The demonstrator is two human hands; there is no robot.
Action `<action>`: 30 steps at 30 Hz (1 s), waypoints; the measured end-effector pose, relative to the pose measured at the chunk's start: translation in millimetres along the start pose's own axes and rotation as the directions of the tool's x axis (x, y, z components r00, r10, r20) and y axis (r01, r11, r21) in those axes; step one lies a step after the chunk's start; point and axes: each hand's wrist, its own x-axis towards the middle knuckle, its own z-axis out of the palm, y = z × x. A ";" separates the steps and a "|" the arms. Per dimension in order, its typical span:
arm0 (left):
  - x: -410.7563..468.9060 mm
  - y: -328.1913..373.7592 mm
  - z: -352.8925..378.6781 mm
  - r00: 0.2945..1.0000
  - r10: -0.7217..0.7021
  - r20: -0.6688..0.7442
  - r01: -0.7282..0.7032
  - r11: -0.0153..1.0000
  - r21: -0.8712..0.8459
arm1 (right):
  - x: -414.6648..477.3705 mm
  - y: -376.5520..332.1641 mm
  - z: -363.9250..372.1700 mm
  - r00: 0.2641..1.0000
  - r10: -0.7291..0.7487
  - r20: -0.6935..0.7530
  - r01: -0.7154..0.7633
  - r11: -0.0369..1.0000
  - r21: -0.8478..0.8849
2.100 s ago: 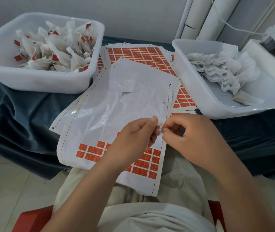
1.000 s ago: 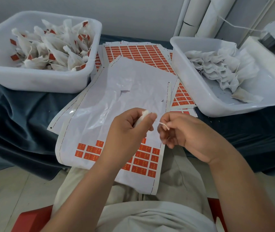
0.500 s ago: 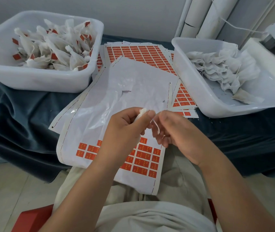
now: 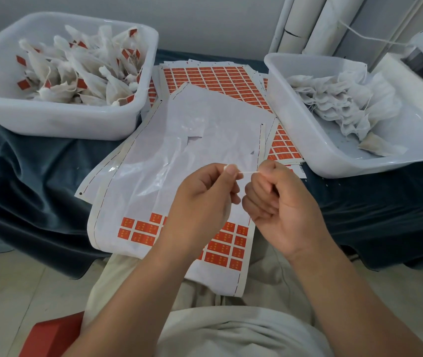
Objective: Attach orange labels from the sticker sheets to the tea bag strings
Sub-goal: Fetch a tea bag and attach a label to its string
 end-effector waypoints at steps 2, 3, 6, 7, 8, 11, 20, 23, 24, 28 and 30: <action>-0.1 1.8 -2.8 0.997 0.076 -0.015 -0.075 0.995 0.065 | 1.9 -1.4 -0.7 0.999 -0.035 0.023 0.036 0.998 -0.060; 0.7 2.3 -4.6 0.994 0.112 0.007 -0.112 0.989 0.099 | 2.9 -3.6 -1.9 0.998 -0.049 0.037 0.051 0.997 -0.056; 5.7 -1.7 -11.4 0.989 0.132 0.070 -0.141 0.977 0.162 | 3.1 -14.2 -11.7 0.994 -0.058 0.098 0.042 0.986 0.161; 8.7 -5.5 -14.9 0.988 0.142 0.061 -0.154 0.948 0.279 | 4.0 -17.5 -16.7 0.995 -0.049 0.089 0.028 0.974 0.225; 12.2 -9.9 -18.7 0.985 0.157 0.067 -0.171 0.883 0.438 | 5.7 -20.4 -21.2 0.999 -0.013 0.050 0.001 0.974 0.225; 20.7 -22.9 -28.2 0.980 0.060 0.188 -0.184 0.617 0.765 | 10.2 -27.3 -42.3 0.968 0.197 -0.154 -0.221 0.962 -0.161; 38.1 -56.8 -36.9 0.933 0.116 0.342 -0.360 0.364 0.859 | 11.0 -3.4 -71.6 0.697 0.706 -0.126 -0.482 0.332 -0.811; 41.8 -59.1 -43.2 0.927 0.138 0.349 -0.374 0.401 0.836 | 10.7 8.4 -68.5 0.788 0.615 -0.013 -0.487 0.610 -0.625; 42.0 -58.9 -45.0 0.927 0.139 0.349 -0.375 0.415 0.829 | 11.7 11.7 -66.3 0.820 0.572 -0.020 -0.475 0.661 -0.580; 38.6 -56.4 -48.8 0.924 0.156 0.350 -0.381 0.474 0.794 | 14.8 27.6 -55.0 0.882 0.465 -0.081 -0.460 0.808 -0.368; 35.9 -51.9 -47.6 0.920 0.185 0.344 -0.390 0.499 0.774 | 13.4 33.0 -48.5 0.878 0.466 -0.105 -0.478 0.859 -0.182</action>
